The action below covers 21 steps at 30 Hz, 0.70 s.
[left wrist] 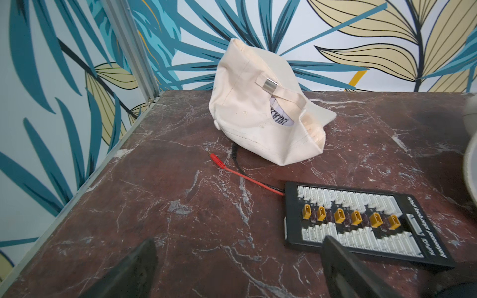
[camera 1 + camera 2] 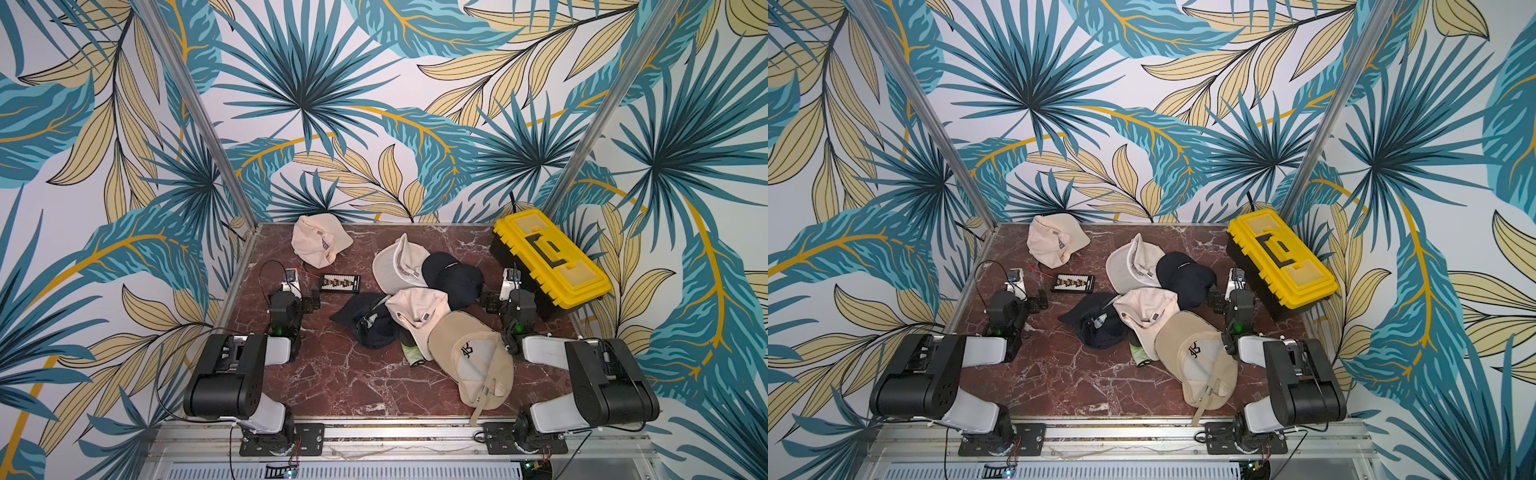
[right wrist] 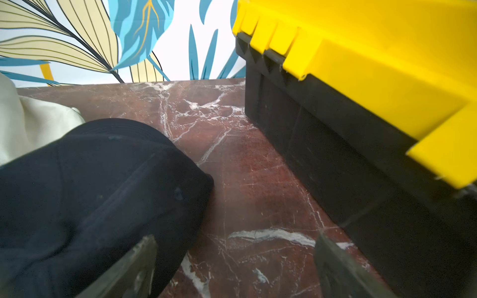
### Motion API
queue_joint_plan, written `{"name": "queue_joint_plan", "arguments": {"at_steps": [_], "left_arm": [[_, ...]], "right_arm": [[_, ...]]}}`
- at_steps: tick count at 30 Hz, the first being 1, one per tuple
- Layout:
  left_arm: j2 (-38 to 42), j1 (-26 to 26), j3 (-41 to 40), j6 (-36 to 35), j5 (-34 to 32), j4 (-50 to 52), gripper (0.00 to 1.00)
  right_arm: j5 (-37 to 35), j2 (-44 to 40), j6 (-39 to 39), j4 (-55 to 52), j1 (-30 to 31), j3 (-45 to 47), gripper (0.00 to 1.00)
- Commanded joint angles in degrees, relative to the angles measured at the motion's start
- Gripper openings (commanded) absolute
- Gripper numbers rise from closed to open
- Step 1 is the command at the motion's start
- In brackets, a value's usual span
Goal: Open the adjustable buckle of the baseball cap
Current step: Pick up the baseball cap from the center of the board.
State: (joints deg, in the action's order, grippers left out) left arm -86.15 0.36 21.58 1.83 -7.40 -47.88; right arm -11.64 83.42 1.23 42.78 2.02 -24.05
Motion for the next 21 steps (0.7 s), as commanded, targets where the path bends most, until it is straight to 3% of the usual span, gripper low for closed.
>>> {"name": "queue_joint_plan", "arguments": {"at_steps": [1, 3, 8, 12, 15, 21], "left_arm": [[8.21, 0.35, -0.8, 1.16, -3.94, 0.29, 1.0], [13.71, -0.61, -2.4, 0.81, -4.74, 0.19, 1.0], [24.97, -6.24, -0.08, 3.97, -1.45, 2.24, 0.98], [23.31, -11.73, 10.48, 9.33, 5.88, 18.03, 0.89], [21.59, -17.3, 18.07, 8.85, 6.11, 31.53, 0.87], [16.94, -21.52, 26.23, 13.32, 13.04, 48.67, 0.87]], "right_arm": [[-4.02, -8.34, 1.6, -15.2, 0.26, -6.78, 0.93], [-3.3, -13.49, 4.19, -29.67, 0.26, -13.4, 0.91], [10.38, -19.45, 10.32, -44.51, 0.38, -21.91, 0.81], [24.12, -23.05, 13.96, -47.15, 0.57, -22.79, 0.77], [30.6, -23.92, 14.12, -51.2, 1.02, -23.77, 0.76], [40.13, -22.87, 12.75, -59.54, 3.42, -24.99, 0.71]]}}
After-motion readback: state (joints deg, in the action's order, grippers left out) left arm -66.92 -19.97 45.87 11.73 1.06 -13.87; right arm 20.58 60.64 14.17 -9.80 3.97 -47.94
